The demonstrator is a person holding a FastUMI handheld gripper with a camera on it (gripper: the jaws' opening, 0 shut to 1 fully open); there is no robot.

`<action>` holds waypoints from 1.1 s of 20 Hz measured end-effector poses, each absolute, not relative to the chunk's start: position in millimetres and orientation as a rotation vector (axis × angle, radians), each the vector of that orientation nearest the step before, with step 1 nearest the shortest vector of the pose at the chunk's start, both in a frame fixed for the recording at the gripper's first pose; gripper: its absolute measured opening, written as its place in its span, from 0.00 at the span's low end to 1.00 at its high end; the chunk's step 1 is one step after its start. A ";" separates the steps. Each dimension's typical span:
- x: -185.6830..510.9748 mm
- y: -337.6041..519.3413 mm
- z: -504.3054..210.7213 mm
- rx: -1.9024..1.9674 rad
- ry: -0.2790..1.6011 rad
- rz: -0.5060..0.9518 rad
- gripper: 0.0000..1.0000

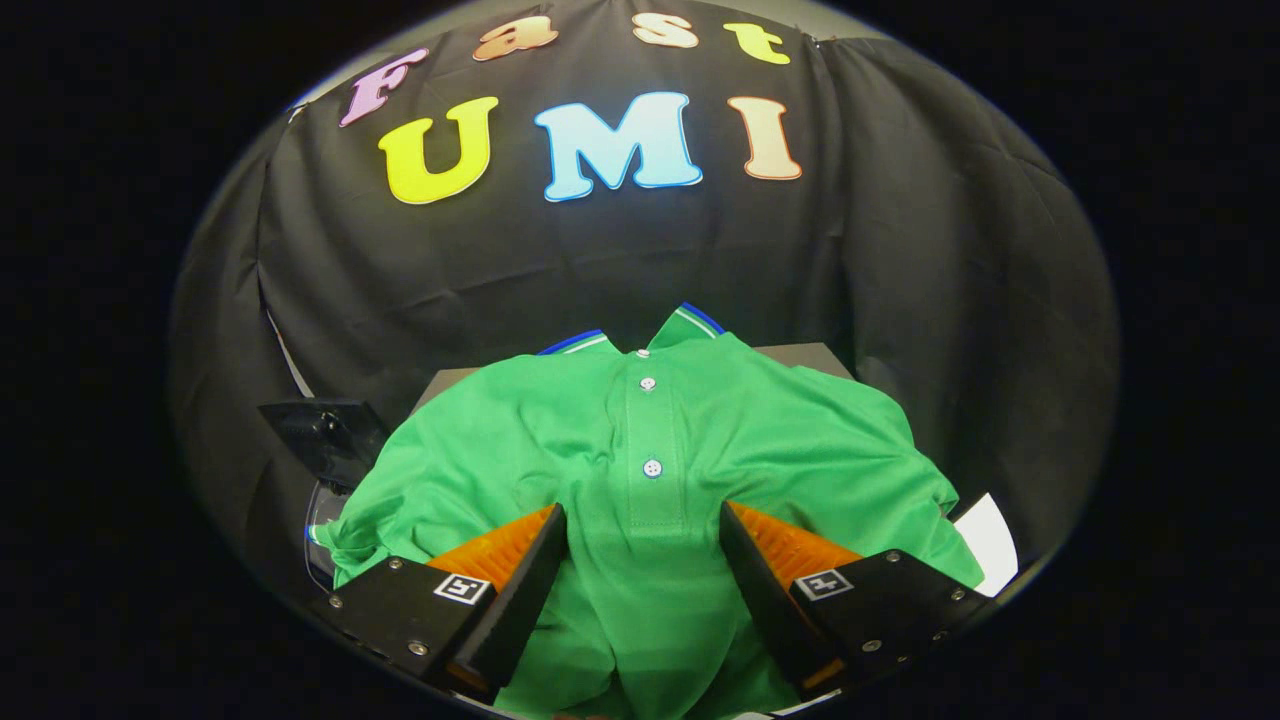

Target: Put the clothes into the washing machine and then close the washing machine lid.

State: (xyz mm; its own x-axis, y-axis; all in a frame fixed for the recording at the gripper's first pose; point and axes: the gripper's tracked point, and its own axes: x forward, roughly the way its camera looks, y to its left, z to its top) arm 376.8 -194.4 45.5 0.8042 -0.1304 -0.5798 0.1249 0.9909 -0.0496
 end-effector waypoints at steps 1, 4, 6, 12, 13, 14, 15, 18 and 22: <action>376.3 -194.8 45.9 -0.011 0.624 -0.135 0.95; 377.7 -195.6 44.9 -0.017 0.632 -0.130 0.95; 378.9 -195.8 44.0 -0.039 0.632 -0.124 0.95; 382.6 -197.2 43.8 -0.054 0.630 -0.104 0.97; 383.1 -197.3 44.6 -0.054 0.622 -0.102 0.97; 383.6 -197.7 44.2 -0.053 0.613 -0.100 0.97; 385.1 -197.9 43.9 -0.051 0.603 -0.099 0.97; 385.7 -198.4 42.7 -0.051 0.589 -0.093 0.97; 388.6 -199.9 41.2 -0.048 0.610 -0.101 0.97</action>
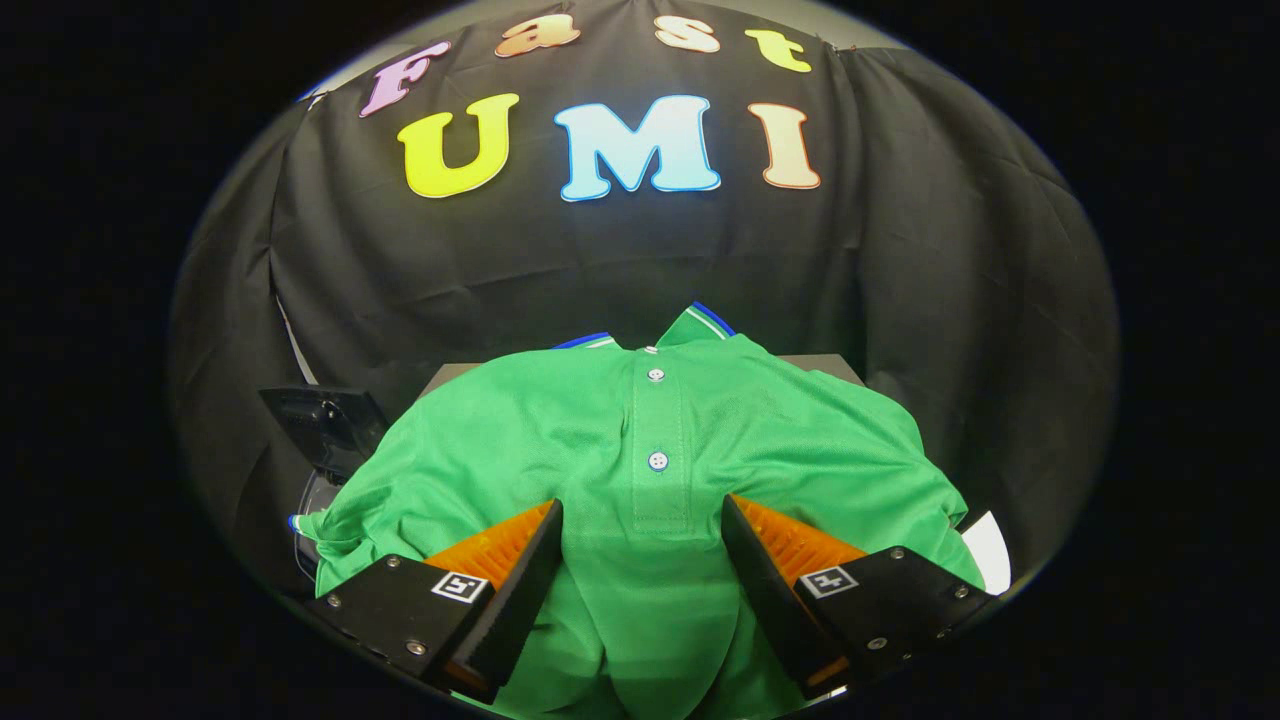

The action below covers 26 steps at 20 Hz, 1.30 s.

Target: Put the clothes into the washing machine and then close the washing machine lid.

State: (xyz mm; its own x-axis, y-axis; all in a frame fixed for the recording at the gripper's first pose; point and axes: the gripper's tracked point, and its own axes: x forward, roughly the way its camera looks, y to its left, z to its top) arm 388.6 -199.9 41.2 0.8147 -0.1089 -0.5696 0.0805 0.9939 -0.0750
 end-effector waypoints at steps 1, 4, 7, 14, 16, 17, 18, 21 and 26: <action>390.0 -200.7 41.8 -0.052 0.616 -0.107 0.97; 390.7 -205.2 40.8 -0.043 0.626 -0.138 0.95; 392.6 -203.3 40.0 -0.039 0.640 -0.158 0.82; 392.3 -198.8 39.8 -0.013 0.692 -0.173 0.09; 394.7 -199.7 44.6 -0.094 0.703 -0.193 0.03; 395.4 -200.9 46.0 -0.121 0.695 -0.216 0.02; 395.5 -201.1 46.8 -0.141 0.686 -0.239 0.01; 394.5 -198.4 47.0 -0.185 0.667 -0.283 0.01; 393.1 -196.5 52.5 -0.152 0.640 -0.375 0.00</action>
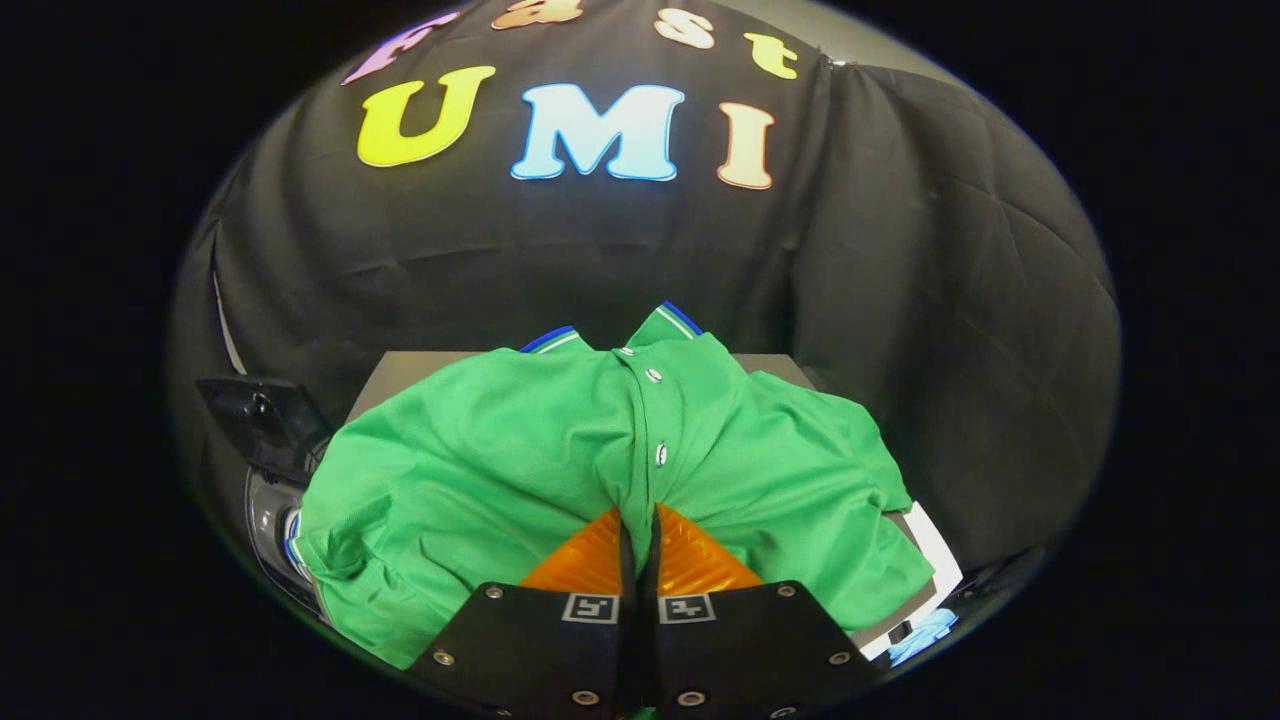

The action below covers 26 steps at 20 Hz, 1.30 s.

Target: Put the clothes into the washing machine and then close the washing machine lid.

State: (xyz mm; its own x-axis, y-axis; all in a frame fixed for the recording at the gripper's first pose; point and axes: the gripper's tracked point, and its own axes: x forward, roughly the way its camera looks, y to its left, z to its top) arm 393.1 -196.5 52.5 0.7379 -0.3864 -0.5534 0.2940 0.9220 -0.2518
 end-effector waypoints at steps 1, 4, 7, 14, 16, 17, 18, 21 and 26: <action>393.6 -194.3 55.1 -0.152 0.633 -0.390 0.00; 397.5 -187.7 72.7 -0.147 0.599 -0.429 0.00; 397.0 -174.0 90.9 -0.108 0.550 -0.452 0.00; 401.7 -124.5 123.4 -0.111 0.462 -0.463 0.00; 402.3 -107.7 129.3 -0.094 0.434 -0.460 0.00; 403.2 -98.4 130.6 -0.085 0.421 -0.454 0.00; 404.3 -89.0 130.8 -0.083 0.415 -0.448 0.00; 405.6 -59.0 130.7 -0.087 0.405 -0.423 0.00; 407.9 -5.1 130.0 -0.104 0.398 -0.377 0.00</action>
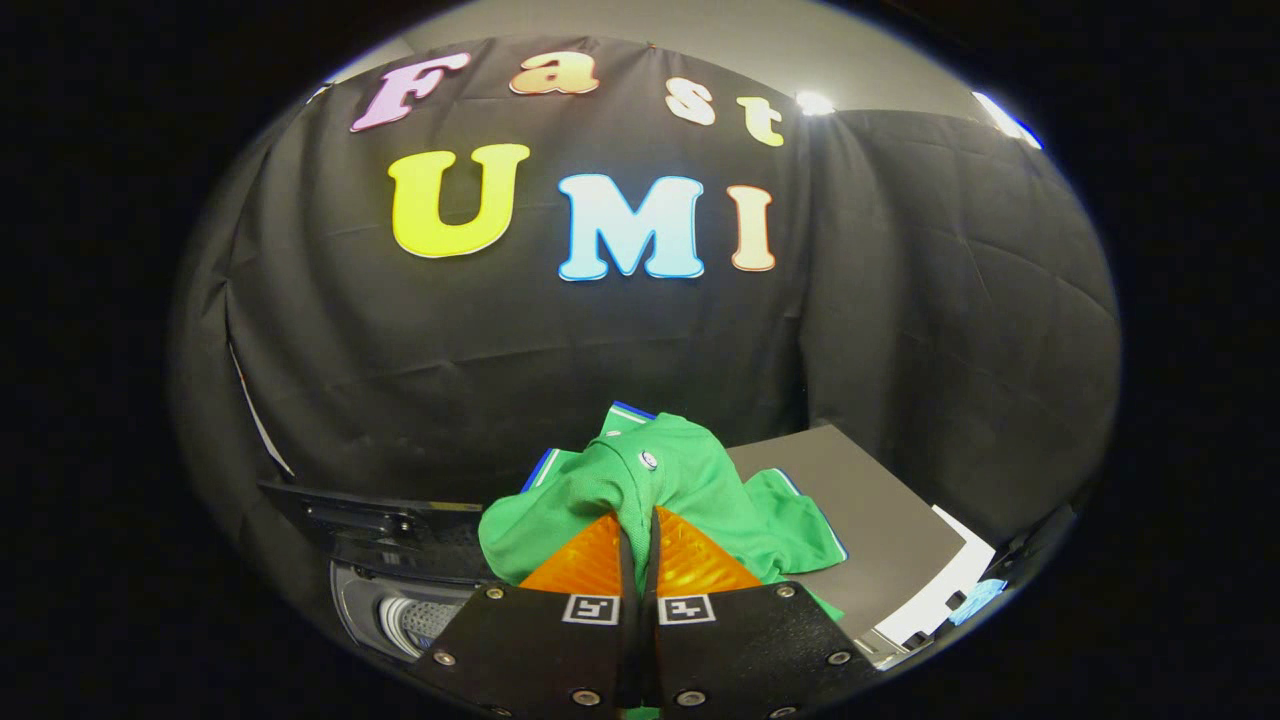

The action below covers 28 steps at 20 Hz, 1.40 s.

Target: Put the clothes into the washing machine and then close the washing machine lid.

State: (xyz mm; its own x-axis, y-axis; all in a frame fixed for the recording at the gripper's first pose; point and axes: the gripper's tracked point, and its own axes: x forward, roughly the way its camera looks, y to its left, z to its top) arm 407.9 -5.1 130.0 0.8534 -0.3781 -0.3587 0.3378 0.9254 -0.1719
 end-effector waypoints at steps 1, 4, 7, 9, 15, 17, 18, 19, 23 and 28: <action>407.4 5.1 129.2 -0.107 0.393 -0.368 0.00; 407.4 37.7 126.7 -0.116 0.385 -0.334 0.00; 405.5 69.0 120.9 -0.121 0.383 -0.298 0.00; 404.7 89.9 117.7 -0.119 0.381 -0.269 0.00; 399.7 149.1 107.1 -0.113 0.379 -0.191 0.00; 397.5 167.8 100.4 -0.117 0.385 -0.163 0.00; 398.8 175.4 98.6 -0.121 0.390 -0.151 0.00; 402.0 182.4 94.3 -0.124 0.395 -0.141 0.00; 397.5 214.5 75.8 -0.127 0.418 -0.094 0.00; 394.4 250.1 52.9 -0.152 0.448 -0.042 0.00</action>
